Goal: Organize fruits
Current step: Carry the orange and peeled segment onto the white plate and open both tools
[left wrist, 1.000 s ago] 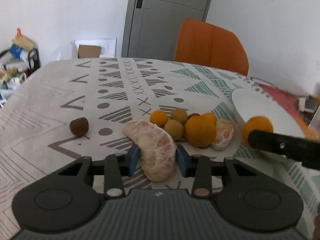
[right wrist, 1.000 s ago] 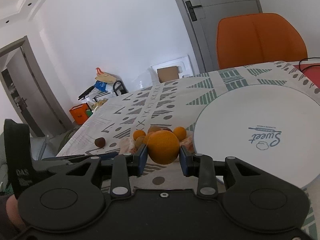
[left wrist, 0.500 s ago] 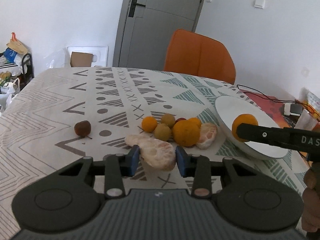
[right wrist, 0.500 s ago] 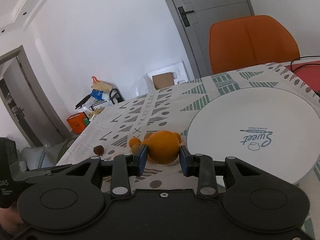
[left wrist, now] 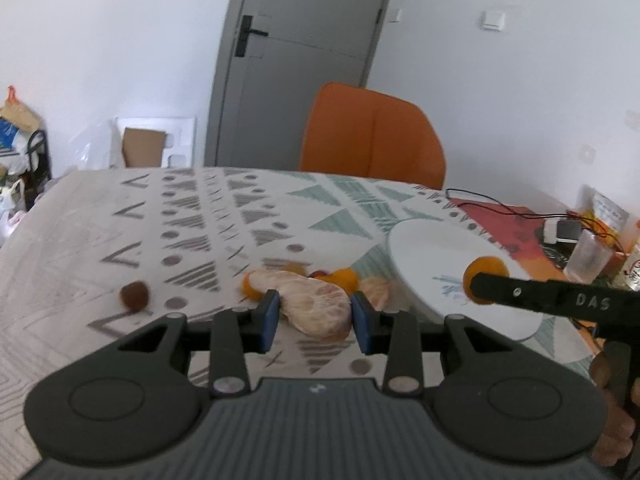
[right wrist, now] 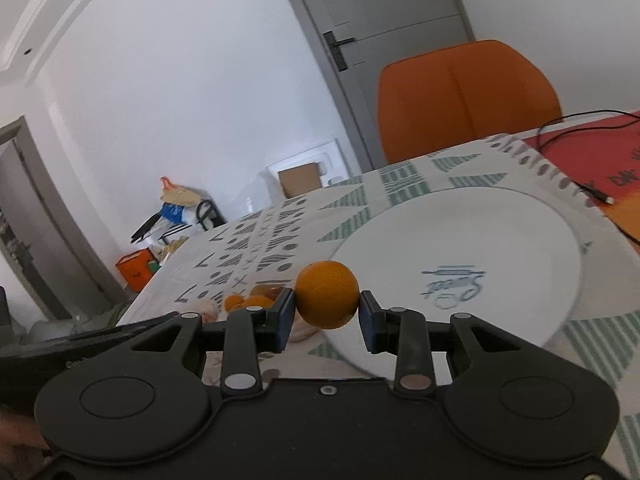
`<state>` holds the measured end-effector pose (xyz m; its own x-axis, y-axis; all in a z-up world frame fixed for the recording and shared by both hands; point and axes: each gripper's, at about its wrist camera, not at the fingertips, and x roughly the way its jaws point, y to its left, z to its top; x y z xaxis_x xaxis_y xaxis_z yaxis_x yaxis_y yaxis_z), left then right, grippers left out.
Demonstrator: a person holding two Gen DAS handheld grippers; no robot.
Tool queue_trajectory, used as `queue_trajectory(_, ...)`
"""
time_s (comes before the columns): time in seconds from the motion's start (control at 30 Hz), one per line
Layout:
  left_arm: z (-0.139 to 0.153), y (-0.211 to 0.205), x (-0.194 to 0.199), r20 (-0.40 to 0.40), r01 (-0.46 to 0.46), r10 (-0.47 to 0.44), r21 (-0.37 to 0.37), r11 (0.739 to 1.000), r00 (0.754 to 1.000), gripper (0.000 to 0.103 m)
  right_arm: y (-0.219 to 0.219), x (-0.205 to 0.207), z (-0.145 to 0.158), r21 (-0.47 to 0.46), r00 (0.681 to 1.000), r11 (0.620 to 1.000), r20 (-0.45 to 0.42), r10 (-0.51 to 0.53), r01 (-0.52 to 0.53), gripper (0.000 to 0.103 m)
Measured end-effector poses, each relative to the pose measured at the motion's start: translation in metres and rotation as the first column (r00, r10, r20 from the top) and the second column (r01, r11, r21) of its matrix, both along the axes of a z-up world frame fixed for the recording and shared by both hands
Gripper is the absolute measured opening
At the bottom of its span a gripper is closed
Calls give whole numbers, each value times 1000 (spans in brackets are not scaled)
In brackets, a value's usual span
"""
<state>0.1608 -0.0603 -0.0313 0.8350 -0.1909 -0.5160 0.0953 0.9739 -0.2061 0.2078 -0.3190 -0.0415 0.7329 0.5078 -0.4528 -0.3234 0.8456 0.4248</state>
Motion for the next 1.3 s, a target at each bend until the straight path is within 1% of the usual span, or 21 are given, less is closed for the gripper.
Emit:
queue_trajectory(0.5,10,-57,25,25,107,-107,20,994,994,37,-43,7,-11,-1,996,996,-17,-88,88,33)
queue_trajectory(0.6,12,-69,30,31,125,-126,24,992,992,37,-48,9,-14,-29,994,994,-8,-108,108,33)
queue_trajectory(0.73,12,-83,37,30,153,-154,35,988,988,37,-53,12,-18,-44,993,992,1,-122,122,33)
queue_trajectory(0.9,9,-100,49,8,184,-184,47,982,983,37,-58,11,-19,-54,992,990,18,-127,128,33)
queue_trajectory(1.13,2,-115,63,-4,207,-207,47,977,978,37,-72,14,-23,-50,987,986,-2,-160,159,34)
queue_trajectory(1.2,-1,-118,66,-13,211,-210,45,976,978,37,-72,15,-24,-49,987,986,-4,-158,157,36)
queue_trajectory(1.3,-8,-120,69,-29,216,-214,46,975,976,37,-70,15,-23,-57,989,987,8,-148,148,42)
